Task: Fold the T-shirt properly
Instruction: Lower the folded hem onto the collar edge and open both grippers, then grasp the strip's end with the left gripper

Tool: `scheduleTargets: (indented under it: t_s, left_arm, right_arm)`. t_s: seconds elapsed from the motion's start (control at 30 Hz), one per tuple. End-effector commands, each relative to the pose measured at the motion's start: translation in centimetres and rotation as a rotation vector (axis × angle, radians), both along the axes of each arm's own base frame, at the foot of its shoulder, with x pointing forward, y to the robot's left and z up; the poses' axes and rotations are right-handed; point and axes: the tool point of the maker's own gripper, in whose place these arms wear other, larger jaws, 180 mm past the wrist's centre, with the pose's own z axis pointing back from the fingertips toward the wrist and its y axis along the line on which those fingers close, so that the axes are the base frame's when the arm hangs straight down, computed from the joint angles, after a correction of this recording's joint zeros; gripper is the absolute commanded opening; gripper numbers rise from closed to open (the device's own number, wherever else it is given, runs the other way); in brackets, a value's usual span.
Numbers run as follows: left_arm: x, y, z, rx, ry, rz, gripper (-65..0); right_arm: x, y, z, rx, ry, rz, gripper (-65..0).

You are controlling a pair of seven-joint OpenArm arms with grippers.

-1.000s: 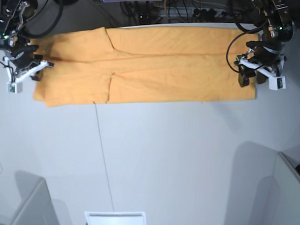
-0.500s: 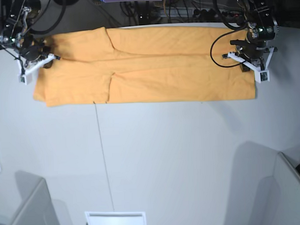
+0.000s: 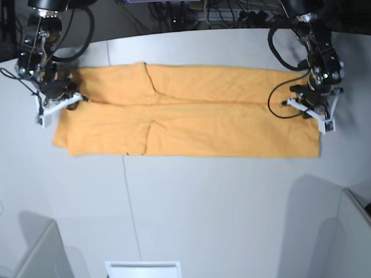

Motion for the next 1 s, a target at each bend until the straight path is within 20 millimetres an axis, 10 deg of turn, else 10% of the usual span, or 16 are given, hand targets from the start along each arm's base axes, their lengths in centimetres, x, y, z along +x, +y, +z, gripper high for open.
scheduleTargets:
  t_s: [0.0, 0.23, 0.53, 0.87, 0.97]
  left_arm:
    - [-0.7, 0.2, -1.2, -0.009, 0.078, 0.012, -65.0]
    - [2.8, 1.9, 1.0, 0.002, 0.012, 0.026, -65.0]
    - [4.6, 3.9, 8.0, -0.077, -0.242, 0.119, -65.0]
    - [1.1, 7.7, 10.6, -0.191, -0.346, 0.198, -65.0]
    - [0.0, 9.9, 10.3, -0.173, -0.338, 0.255, -37.7]
  right_arm:
    - [0.0, -0.3, -0.3, -0.005, 0.036, -0.006, -65.0]
    - [1.5, -0.8, -0.8, 0.014, 0.037, -0.032, -65.0]
    - [4.0, 1.4, 6.2, 0.006, -0.133, 0.042, -65.0]
    - [4.1, 4.0, 10.9, 0.065, -0.243, 0.112, -65.0]
    - [3.9, 4.1, 10.7, 0.068, -0.236, 0.113, -65.0]
